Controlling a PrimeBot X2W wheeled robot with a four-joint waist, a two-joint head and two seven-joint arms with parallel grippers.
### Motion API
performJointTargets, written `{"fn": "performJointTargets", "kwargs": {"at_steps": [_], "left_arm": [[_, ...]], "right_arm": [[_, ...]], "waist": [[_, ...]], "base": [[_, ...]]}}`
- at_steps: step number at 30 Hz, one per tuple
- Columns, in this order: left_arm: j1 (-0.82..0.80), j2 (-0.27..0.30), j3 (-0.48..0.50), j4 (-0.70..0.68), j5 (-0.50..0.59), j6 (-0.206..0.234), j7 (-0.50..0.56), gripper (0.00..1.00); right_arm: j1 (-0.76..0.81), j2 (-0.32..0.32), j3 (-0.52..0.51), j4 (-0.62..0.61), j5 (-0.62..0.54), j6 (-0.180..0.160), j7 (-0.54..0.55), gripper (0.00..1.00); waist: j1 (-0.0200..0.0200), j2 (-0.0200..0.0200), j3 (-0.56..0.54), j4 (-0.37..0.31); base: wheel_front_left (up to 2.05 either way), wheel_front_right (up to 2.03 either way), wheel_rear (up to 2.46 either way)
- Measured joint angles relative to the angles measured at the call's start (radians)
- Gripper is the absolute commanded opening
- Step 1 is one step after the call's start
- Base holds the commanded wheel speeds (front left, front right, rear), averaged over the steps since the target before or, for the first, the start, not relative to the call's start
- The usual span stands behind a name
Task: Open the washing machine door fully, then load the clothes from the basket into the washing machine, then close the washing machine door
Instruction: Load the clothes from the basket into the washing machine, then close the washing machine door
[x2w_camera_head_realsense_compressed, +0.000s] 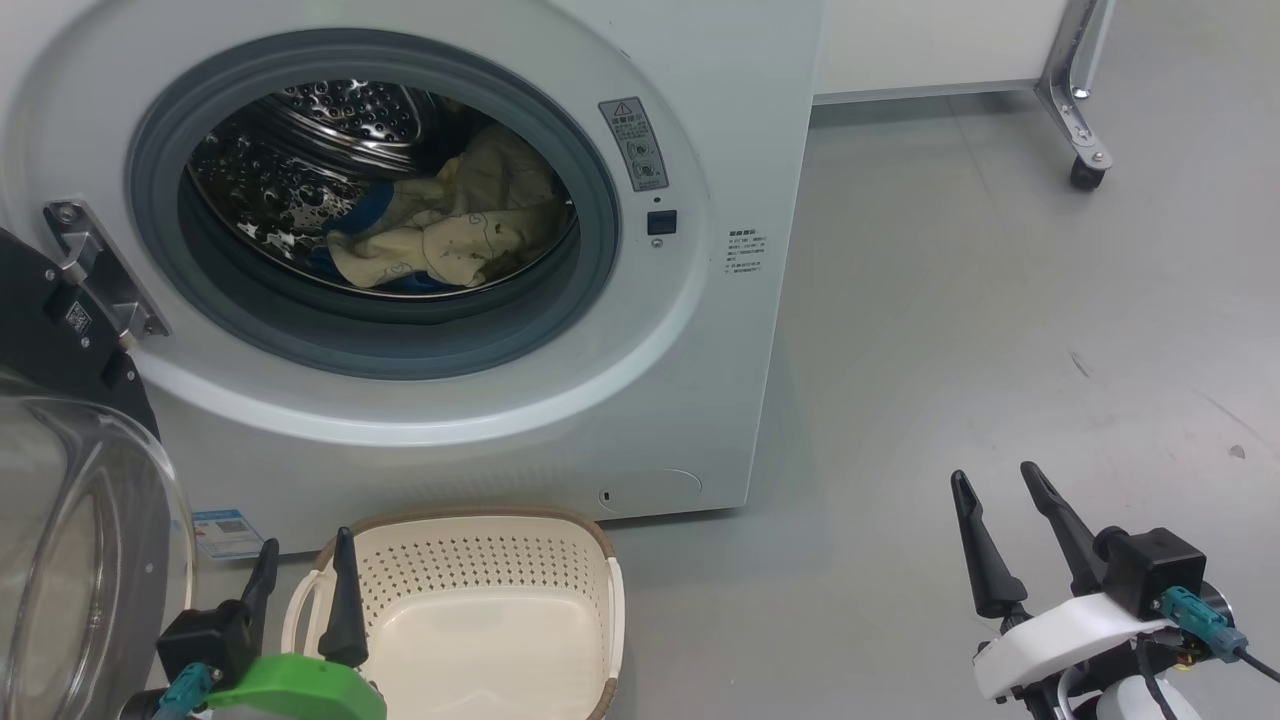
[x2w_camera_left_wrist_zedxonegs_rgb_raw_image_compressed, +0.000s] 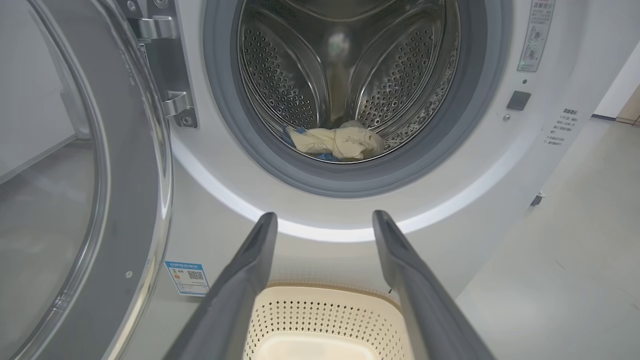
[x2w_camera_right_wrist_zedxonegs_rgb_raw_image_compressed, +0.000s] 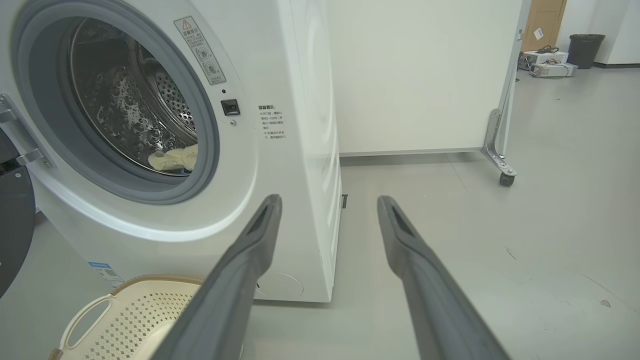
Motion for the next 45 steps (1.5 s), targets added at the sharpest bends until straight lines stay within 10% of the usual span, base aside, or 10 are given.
{"fn": "performJointTargets", "kwargs": {"at_steps": [45], "left_arm": [[0.023,0.000,-0.016,-0.030,0.006,0.005,0.000,1.00]], "right_arm": [[0.000,-0.008,0.002,-0.003,0.003,0.000,0.000,1.00]], "waist": [[0.0000,0.0000,0.010,0.014]], "base": [[-0.31,0.55,-0.24]]}}
